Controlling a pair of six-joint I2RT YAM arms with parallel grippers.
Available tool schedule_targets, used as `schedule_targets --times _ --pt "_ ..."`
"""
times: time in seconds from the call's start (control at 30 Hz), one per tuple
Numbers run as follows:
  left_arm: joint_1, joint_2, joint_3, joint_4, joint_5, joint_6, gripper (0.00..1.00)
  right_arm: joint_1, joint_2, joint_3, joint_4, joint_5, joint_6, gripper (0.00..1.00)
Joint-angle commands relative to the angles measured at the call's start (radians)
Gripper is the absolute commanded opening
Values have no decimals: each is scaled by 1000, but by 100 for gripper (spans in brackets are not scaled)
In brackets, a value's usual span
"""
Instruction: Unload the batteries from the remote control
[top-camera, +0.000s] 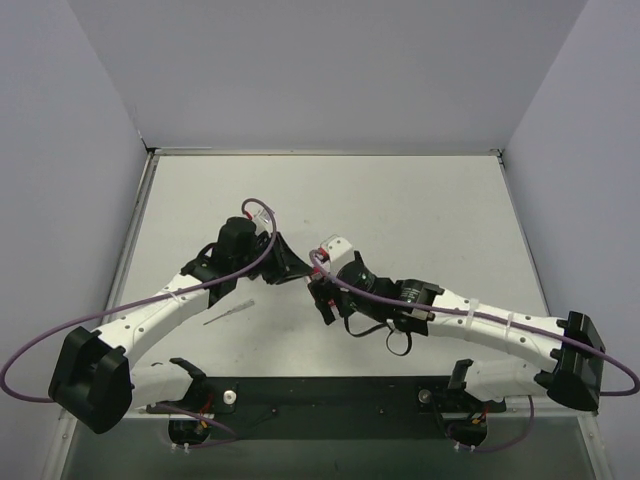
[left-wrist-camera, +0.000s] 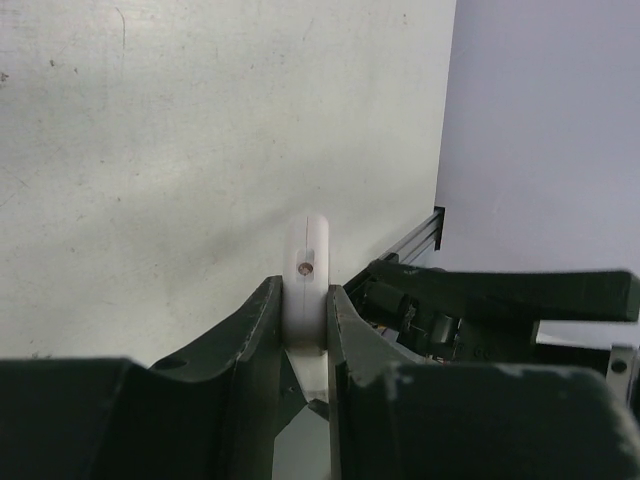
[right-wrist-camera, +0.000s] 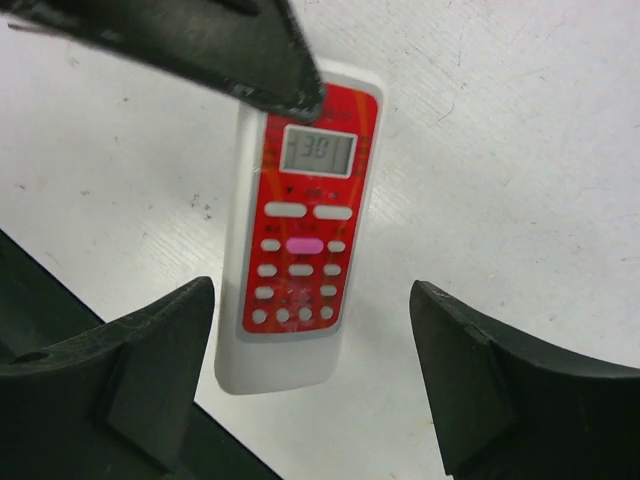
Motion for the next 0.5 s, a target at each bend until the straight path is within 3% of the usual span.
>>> schedule_targets --times 0.0,0.17,0.27,0.47 --pt "3 -24 52 -22 -29 -50 0 139 11 41 -46 317 -133 71" --pt "5 -27 60 -54 -55 -63 0 293 88 70 -49 548 -213 55" --pt "6 -25 64 -80 -63 -70 0 324 148 94 -71 671 -222 47" --pt "6 -19 74 -94 -52 -79 0 377 243 128 -153 763 -201 40"
